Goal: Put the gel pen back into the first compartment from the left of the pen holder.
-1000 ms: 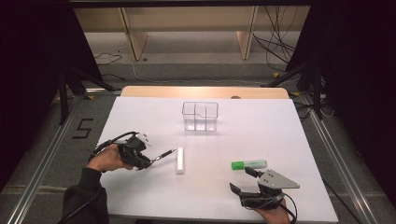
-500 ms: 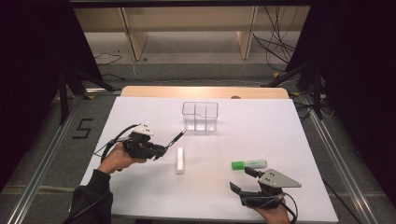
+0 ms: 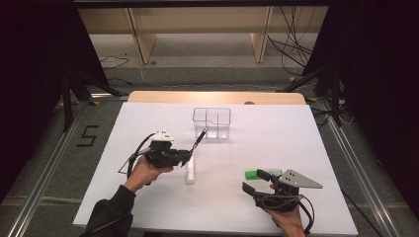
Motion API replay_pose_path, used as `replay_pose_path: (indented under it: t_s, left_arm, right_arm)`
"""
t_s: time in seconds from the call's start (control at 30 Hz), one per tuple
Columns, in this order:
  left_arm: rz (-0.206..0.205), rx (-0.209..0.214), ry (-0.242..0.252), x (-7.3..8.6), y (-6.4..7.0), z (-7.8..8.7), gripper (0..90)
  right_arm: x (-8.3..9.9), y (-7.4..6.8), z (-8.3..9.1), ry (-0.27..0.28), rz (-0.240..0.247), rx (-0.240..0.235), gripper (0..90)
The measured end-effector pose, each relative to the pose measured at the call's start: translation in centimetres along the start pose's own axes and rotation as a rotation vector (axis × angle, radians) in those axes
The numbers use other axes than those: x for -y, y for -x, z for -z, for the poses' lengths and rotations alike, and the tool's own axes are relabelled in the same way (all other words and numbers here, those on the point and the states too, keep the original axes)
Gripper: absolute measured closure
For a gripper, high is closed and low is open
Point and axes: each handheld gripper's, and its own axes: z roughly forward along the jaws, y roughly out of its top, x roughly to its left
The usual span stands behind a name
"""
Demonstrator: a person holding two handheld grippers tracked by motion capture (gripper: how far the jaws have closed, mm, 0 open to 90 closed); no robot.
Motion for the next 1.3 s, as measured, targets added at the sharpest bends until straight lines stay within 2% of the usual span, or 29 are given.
replay_pose_path:
  t_s: [0.03,0.07,0.17,0.27,0.37,0.4,0.5,0.67,0.7,0.83,1.0,1.03,1.17,1.3]
  left_arm:
    - [0.008,-0.001,0.025,0.0,0.5,-0.3,76.2]
    - [0.008,-0.001,0.025,0.0,0.5,-0.3,76.2]
    - [0.02,0.008,0.05,0.1,1.2,-0.8,76.2]
    - [0.021,0.007,0.071,0.2,2.0,-1.3,76.2]
    - [0.022,0.024,0.093,0.3,2.9,-1.8,76.2]
    - [0.022,0.024,0.093,0.3,2.9,-1.8,76.2]
    - [0.012,0.058,0.099,0.3,4.2,-2.4,76.2]
    - [0.0,0.083,0.105,0.3,5.0,-2.8,76.2]
    - [-0.002,0.091,0.107,0.4,5.3,-3.0,76.2]
    - [-0.017,0.096,0.103,0.5,5.9,-3.3,76.2]
    - [-0.027,0.11,0.104,0.7,6.5,-3.6,76.2]
    - [-0.029,0.117,0.106,0.7,6.8,-3.8,76.2]
    - [-0.042,0.121,0.111,0.8,7.4,-3.9,76.2]
    - [-0.044,0.135,0.117,0.8,7.7,-4.0,76.2]
  right_arm:
    - [-0.4,0.2,-0.4,0.006,-0.033,-0.013,26.8]
    - [-0.4,0.2,-0.4,0.006,-0.033,-0.013,26.8]
    - [-1.4,0.4,-1.5,0.012,-0.087,-0.033,28.9]
    - [-2.2,0.3,-2.2,0.019,-0.105,-0.045,31.5]
    - [-2.9,0.3,-3.1,0.012,-0.125,-0.046,33.7]
    - [-3.0,0.3,-3.3,0.01,-0.133,-0.049,35.0]
    - [-3.5,0.2,-4.2,0.009,-0.15,-0.062,36.4]
    - [-4.0,0.0,-5.0,0.009,-0.168,-0.086,39.4]
    - [-4.1,-0.1,-5.3,0.004,-0.183,-0.094,40.9]
    - [-4.2,0.0,-5.9,0.003,-0.216,-0.116,45.2]
    - [-4.2,-0.1,-6.2,0.0,-0.23,-0.119,49.7]
    - [-4.2,0.0,-6.3,0.005,-0.251,-0.134,52.0]
    - [-4.1,0.0,-6.5,0.003,-0.278,-0.144,55.6]
    - [-4.1,0.1,-6.7,0.006,-0.291,-0.149,60.2]
